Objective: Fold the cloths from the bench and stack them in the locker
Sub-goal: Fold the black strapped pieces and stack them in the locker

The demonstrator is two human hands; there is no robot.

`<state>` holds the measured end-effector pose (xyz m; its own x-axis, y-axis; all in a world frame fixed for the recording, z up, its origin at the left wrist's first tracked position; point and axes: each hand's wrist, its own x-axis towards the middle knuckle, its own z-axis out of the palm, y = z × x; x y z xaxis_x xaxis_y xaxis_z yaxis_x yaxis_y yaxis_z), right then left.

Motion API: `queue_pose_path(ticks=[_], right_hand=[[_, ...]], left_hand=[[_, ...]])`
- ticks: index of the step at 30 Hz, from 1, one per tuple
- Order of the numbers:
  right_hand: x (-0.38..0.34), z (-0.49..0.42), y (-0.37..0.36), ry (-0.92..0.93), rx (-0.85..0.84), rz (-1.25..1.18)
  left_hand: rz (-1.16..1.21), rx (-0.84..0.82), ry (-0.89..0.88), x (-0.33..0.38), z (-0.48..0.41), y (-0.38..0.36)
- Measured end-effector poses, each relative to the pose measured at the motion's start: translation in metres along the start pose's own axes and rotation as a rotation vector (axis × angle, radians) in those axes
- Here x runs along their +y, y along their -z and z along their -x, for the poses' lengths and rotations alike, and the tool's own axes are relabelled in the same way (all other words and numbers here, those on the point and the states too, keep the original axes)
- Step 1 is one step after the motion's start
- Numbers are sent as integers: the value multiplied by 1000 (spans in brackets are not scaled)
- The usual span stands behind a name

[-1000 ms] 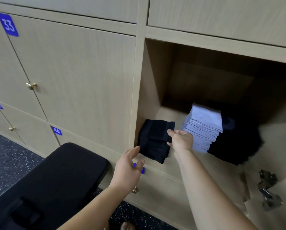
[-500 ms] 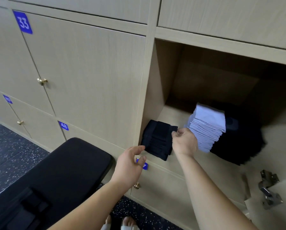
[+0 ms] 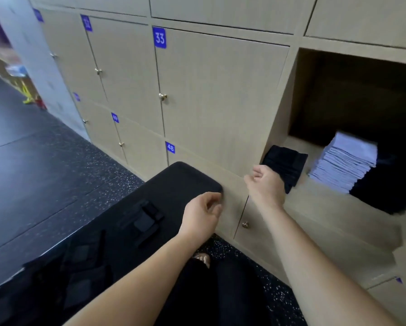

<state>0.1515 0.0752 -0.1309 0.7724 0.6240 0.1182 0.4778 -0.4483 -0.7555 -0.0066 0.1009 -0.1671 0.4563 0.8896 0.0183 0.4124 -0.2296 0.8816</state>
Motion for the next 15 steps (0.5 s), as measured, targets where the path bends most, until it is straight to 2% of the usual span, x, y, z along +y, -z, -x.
queue_pose_path(ticks=[6,15], right_hand=[[-26,69,-39,96,-168,-7],[-37,121,-115,98,-503,101]], left_hand=[[-22,67,46,-48,41,55],[31,241,295,-134,51,125]])
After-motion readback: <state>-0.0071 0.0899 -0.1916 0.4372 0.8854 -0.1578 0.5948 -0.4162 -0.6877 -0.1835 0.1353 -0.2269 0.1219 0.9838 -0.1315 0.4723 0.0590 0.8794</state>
